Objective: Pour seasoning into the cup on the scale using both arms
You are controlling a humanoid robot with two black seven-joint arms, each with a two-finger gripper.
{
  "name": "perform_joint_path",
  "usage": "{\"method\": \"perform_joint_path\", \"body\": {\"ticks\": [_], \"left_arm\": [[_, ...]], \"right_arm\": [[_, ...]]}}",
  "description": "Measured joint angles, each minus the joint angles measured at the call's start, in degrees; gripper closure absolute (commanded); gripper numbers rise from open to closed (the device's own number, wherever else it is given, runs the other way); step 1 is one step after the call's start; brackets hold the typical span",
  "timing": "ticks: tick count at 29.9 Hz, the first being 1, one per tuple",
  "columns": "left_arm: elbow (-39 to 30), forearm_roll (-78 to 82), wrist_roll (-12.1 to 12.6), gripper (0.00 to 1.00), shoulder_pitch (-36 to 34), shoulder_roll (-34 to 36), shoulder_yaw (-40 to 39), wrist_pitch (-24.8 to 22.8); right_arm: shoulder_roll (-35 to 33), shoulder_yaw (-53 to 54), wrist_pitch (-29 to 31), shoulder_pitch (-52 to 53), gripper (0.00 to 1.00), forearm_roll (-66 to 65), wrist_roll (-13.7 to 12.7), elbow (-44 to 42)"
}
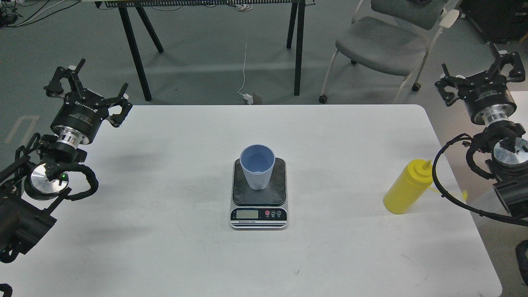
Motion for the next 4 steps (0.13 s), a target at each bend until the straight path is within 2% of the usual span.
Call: {"method": "perform_joint_path", "body": {"ticks": [4], "left_arm": [[0.0,0.0,0.0,0.00,-0.2,0.2,-0.2,0.0]], "right_arm": [[-0.1,-0.1,0.0,0.9,0.00,-0.1,0.0,-0.7]]}}
